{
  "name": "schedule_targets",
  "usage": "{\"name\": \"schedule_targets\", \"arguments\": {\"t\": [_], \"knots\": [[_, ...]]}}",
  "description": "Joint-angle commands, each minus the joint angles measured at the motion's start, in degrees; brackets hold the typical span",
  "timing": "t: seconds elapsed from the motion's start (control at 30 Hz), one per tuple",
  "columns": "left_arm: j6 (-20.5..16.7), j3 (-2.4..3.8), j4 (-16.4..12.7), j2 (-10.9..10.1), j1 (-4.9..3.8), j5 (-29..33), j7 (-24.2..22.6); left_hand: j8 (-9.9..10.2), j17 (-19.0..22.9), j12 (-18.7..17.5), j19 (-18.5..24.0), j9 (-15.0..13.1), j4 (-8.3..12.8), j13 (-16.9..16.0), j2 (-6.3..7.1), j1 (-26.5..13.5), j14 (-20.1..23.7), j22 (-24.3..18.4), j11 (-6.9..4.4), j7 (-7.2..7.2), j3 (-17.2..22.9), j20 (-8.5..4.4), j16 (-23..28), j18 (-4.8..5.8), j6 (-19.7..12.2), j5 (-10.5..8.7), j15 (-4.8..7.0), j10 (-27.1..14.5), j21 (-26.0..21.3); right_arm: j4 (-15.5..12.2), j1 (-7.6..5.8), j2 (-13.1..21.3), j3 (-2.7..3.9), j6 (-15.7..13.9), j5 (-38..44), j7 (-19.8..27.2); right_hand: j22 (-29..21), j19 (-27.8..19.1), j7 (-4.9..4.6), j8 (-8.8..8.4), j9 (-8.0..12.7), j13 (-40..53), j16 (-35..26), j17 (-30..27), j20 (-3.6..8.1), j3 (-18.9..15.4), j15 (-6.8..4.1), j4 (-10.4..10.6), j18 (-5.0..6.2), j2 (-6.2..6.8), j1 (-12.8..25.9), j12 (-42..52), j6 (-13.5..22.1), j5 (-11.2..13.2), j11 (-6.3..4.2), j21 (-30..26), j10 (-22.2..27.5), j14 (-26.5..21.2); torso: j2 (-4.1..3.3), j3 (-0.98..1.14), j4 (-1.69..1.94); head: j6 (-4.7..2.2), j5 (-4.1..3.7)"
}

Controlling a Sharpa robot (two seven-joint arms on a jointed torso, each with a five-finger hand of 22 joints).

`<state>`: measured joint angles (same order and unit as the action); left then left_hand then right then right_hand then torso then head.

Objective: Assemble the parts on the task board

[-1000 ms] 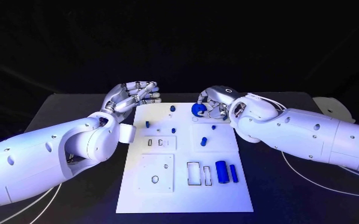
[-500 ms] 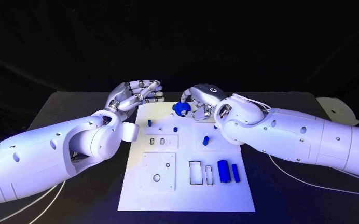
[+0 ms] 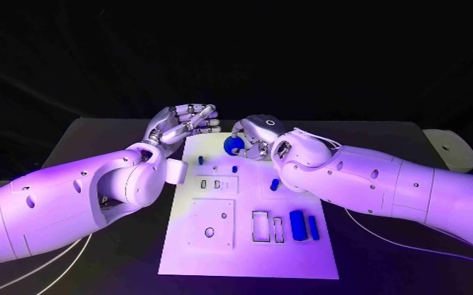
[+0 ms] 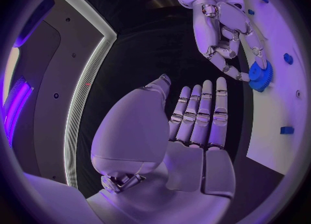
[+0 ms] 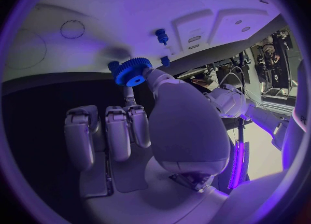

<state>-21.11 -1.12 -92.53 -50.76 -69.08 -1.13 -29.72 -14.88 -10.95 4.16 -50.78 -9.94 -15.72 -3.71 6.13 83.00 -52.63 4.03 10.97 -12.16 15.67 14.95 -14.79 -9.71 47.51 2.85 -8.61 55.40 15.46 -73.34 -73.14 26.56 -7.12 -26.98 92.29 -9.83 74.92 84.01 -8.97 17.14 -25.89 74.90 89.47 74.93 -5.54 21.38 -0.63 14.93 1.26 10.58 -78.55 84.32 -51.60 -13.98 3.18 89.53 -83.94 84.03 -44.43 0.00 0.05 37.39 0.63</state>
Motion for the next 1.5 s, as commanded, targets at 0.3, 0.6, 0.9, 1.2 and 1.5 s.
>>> {"name": "schedule_targets", "arguments": {"t": [0.3, 0.6, 0.9, 1.2, 1.5], "knots": [[-0.1, 0.06, 0.0, 0.2, -0.06, 0.2, -0.6, 0.2, -0.1, -0.3, -0.2, 0.1, -0.2, 0.0, -0.22, -0.1, -0.1, -0.1, 0.34, -1.9, 0.2, 0.12, 0.4, -0.77, 0.1, 0.13, -0.4, 0.0, -0.3, 2.2, 0.71, -1.9, -0.32, 0.4, 1.6, -0.3, 14.8, 5.8, 1.41, 0.01, -0.5, 10.1, 0.3, 14.4, 0.46, 0.7, -0.41, -0.2, -1.18, 0.17, 0.2, 0.0, -1.5, 0.4, -0.27, 0.2, -1.5, 5.8, 0.03, 0.1, -0.27, 0.15, 0.44], [0.0, 0.06, 0.0, 0.3, -0.07, 0.2, -0.5, 0.3, -0.1, -0.3, -0.1, 0.1, -0.2, 0.0, -0.22, -0.1, 0.0, -0.1, 0.34, -1.9, 0.2, 0.14, 0.5, -0.77, 0.1, 0.13, -0.41, 0.1, -0.4, 4.5, 0.94, -3.4, -0.52, 1.4, 1.9, -0.5, 14.8, 5.8, 1.37, -0.04, -0.5, 9.9, 0.3, 14.3, 0.45, 0.8, -0.39, -0.2, -1.18, 0.23, 0.3, -0.2, -1.5, 0.7, -0.24, 0.2, -1.3, 5.8, 0.05, 0.09, -0.22, 0.19, 0.41], [0.1, 0.06, 0.0, 0.4, -0.07, 0.2, -0.4, 0.3, -0.1, -0.3, -0.1, 0.1, -0.2, 0.0, -0.22, -0.1, 0.0, -0.1, 0.34, -1.9, 0.2, 0.14, 0.5, -0.77, 0.1, 0.13, -0.41, 0.1, -0.4, 5.2, 1.16, -4.2, -0.58, 1.3, 2.2, -0.5, 14.8, 5.8, 1.26, -0.18, -0.5, 9.8, 0.3, 14.3, 0.41, 0.9, -0.32, -0.2, -1.17, 0.4, 0.7, -0.4, -1.3, 1.3, -0.14, 0.2, -1.2, 5.8, 0.02, 0.09, -0.28, 0.11, 0.49], [0.2, 0.06, -0.1, 0.3, -0.07, 0.2, -0.2, 0.3, -0.1, -0.3, -0.1, 0.1, -0.2, 0.0, -0.21, -0.2, 0.0, -0.1, 0.35, -1.9, 0.2, 0.15, 0.5, -0.77, 0.1, 0.12, -0.42, 0.0, -0.4, 5.2, 1.26, -4.4, -0.59, 1.5, 2.1, -0.3, 14.7, 5.8, 1.16, -0.35, -0.5, 9.8, 0.3, 14.3, 0.35, 1.0, -0.24, -0.2, -1.16, 0.59, 1.2, -0.4, -1.1, 2.1, -0.05, 0.2, -1.2, 5.8, 0.02, 0.12, -0.3, 0.03, 0.39], [0.2, 0.06, -0.1, 0.2, -0.08, 0.2, 0.0, 0.3, -0.1, -0.4, -0.1, 0.1, -0.2, 0.0, -0.19, -0.2, 0.0, -0.1, 0.37, -1.91, 0.2, 0.17, 0.5, -0.77, 0.1, 0.13, -0.43, 0.0, -0.4, 5.2, 1.32, -4.3, -0.59, 1.2, 2.1, -0.5, 14.7, 5.8, 1.14, -0.4, -0.4, 9.8, 0.3, 14.2, 0.33, 1.0, -0.22, -0.2, -1.16, 0.65, 1.3, -0.4, -1.1, 2.2, -0.03, 0.2, -1.1, 5.8, -0.01, 0.19, -0.26, 0.15, 0.68]]}}
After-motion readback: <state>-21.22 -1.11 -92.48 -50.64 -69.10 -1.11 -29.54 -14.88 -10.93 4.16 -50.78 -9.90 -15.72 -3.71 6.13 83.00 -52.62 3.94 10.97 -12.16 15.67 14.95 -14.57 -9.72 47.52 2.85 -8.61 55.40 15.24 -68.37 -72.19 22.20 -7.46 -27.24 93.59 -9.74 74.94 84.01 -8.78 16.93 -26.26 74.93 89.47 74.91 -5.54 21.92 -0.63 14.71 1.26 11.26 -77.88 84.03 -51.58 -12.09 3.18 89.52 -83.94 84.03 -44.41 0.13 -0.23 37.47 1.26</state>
